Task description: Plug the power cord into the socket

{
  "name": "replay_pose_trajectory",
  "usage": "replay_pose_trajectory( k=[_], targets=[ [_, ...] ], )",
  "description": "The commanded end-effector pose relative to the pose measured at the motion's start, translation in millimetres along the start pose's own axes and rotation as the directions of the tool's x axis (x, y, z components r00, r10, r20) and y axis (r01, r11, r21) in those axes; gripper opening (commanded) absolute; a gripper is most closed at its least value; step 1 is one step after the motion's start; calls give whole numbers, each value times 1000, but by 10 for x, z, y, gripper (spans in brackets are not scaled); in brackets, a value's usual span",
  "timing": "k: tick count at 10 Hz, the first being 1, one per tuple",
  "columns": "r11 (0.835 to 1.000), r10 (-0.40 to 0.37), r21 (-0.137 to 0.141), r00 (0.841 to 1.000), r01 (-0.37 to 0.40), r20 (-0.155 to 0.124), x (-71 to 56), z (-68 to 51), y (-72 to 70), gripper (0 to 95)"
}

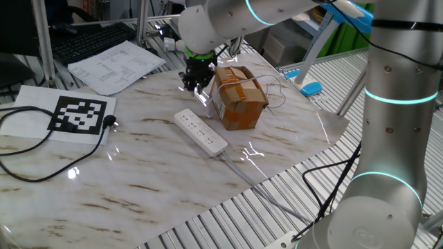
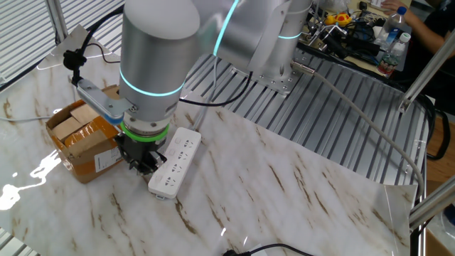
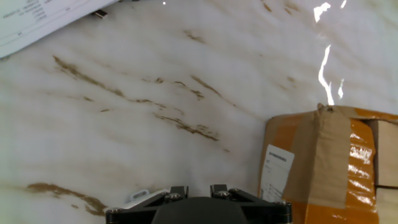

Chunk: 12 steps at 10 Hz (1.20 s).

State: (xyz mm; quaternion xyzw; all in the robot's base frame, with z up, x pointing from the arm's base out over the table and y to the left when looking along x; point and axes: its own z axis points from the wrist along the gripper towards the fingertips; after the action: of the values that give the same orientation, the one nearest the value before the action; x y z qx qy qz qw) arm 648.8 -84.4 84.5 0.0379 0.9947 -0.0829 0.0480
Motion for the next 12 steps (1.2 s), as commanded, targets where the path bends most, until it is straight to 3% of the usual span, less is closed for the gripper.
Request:
replay_pose_trajectory(
  k=[1, 6, 7, 12],
  targets=[
    [1000, -6, -1, 1000, 6, 1, 12, 40, -28, 190],
    [1000, -17, 13, 1000, 17, 5, 172, 159, -29, 190],
    [1000, -22, 15, 1000, 21, 7, 186, 183, -34, 380],
    [999, -40, 24, 999, 40, 11, 205, 271, -102, 380]
  ],
)
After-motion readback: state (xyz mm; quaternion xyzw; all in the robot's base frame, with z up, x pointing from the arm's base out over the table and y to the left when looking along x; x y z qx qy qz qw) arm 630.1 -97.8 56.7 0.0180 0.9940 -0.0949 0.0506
